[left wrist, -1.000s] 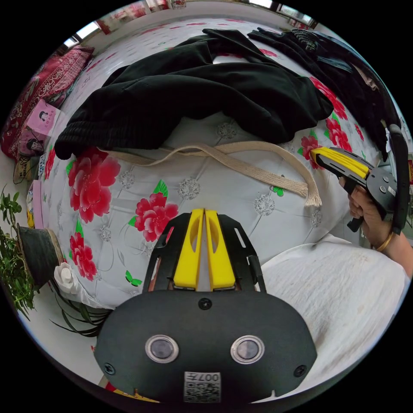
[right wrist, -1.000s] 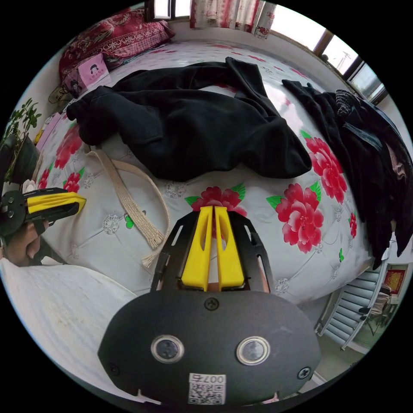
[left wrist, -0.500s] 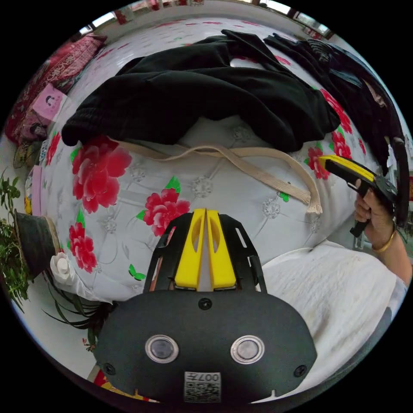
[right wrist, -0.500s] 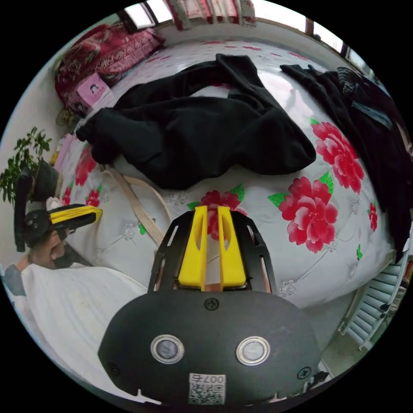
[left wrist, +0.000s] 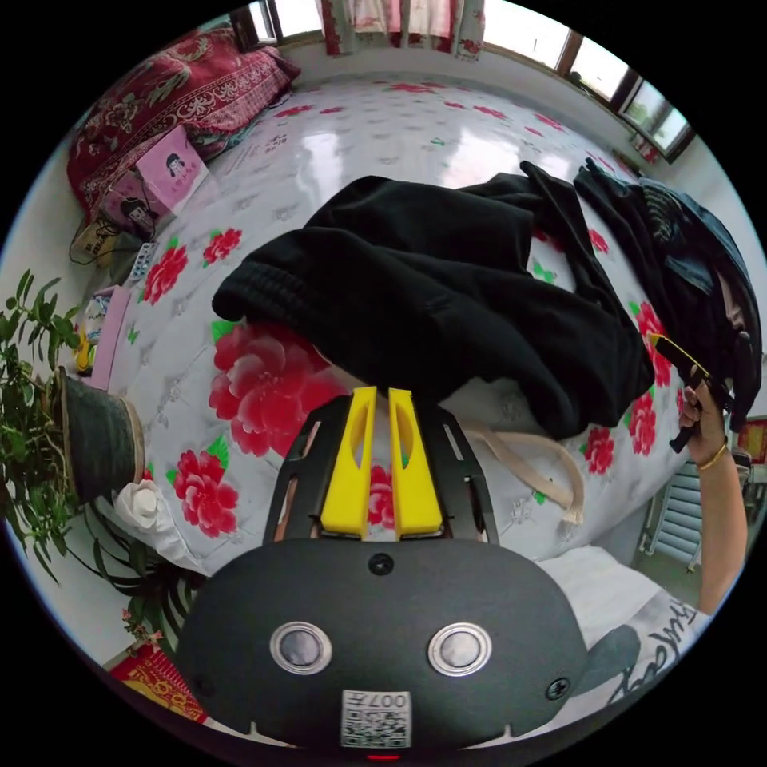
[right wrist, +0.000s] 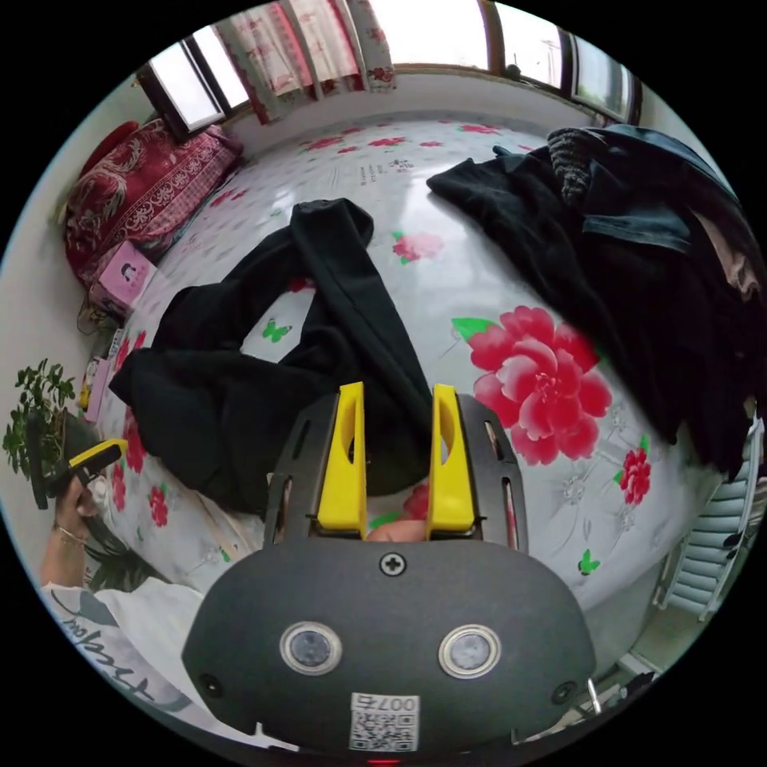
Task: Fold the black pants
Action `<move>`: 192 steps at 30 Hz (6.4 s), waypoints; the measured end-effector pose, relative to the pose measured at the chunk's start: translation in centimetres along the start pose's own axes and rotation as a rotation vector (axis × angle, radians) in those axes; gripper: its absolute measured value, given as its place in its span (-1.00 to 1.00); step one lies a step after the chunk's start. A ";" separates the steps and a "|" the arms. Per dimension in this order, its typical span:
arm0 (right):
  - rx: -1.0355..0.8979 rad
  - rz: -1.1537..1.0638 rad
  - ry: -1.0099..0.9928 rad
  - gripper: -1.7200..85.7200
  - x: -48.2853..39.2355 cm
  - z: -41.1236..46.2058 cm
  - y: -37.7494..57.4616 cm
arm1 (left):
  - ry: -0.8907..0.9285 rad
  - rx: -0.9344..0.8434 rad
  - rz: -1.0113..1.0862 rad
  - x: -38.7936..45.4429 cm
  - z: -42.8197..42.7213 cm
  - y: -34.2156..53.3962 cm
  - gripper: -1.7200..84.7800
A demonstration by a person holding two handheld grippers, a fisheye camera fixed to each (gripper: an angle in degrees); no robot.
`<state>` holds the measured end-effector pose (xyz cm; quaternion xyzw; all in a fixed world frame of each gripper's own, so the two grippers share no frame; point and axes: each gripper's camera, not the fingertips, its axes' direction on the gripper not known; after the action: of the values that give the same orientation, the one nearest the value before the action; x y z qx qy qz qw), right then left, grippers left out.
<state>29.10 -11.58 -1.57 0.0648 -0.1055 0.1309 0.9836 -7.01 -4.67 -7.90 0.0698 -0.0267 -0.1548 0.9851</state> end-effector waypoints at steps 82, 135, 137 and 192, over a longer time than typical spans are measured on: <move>0.044 0.260 0.184 -0.92 14.1 -14.7 16.8 | -0.360 -0.158 0.105 -2.8 -4.0 14.1 -0.98; -0.151 -0.165 -0.045 -0.75 -11.3 9.6 -22.9 | -0.192 -0.214 -0.015 -5.7 1.4 -2.8 -0.98; -0.173 -0.167 -0.041 -0.75 -11.6 10.7 -23.3 | -0.200 -0.222 -0.013 -5.6 1.7 -3.1 -0.98; -0.214 -0.454 0.108 -0.97 -33.9 9.2 -0.1 | -0.217 -0.119 0.126 3.3 0.7 2.3 -0.98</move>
<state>-4.63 -21.36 -0.30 -0.0249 -0.0490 -0.1019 0.9933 -3.22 -3.65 -6.77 -0.0075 -0.1282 -0.1005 0.9866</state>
